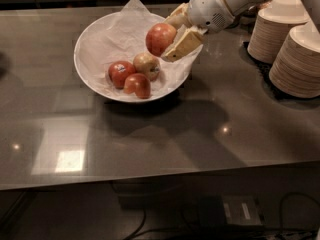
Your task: Pick apple from white bowl
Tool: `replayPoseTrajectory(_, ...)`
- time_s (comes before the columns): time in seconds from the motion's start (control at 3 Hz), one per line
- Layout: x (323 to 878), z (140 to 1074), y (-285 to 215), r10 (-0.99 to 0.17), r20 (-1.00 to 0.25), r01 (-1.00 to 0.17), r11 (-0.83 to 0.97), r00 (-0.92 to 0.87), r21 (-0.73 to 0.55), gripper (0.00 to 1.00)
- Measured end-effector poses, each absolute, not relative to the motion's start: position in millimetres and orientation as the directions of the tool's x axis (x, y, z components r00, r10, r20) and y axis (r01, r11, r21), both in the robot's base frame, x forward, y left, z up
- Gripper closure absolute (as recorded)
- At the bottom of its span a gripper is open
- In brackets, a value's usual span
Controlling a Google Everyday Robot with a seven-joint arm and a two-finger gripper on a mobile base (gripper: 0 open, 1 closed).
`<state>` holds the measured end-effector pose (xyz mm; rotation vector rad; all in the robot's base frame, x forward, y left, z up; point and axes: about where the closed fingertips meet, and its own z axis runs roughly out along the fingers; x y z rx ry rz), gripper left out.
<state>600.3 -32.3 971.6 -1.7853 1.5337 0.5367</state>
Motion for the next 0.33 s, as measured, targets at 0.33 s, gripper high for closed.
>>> replayPoseTrajectory(0.33, 600.3, 971.6, -32.3, -0.673, -0.71, -0.969, -0.042, 0.209, -0.245, 0.0)
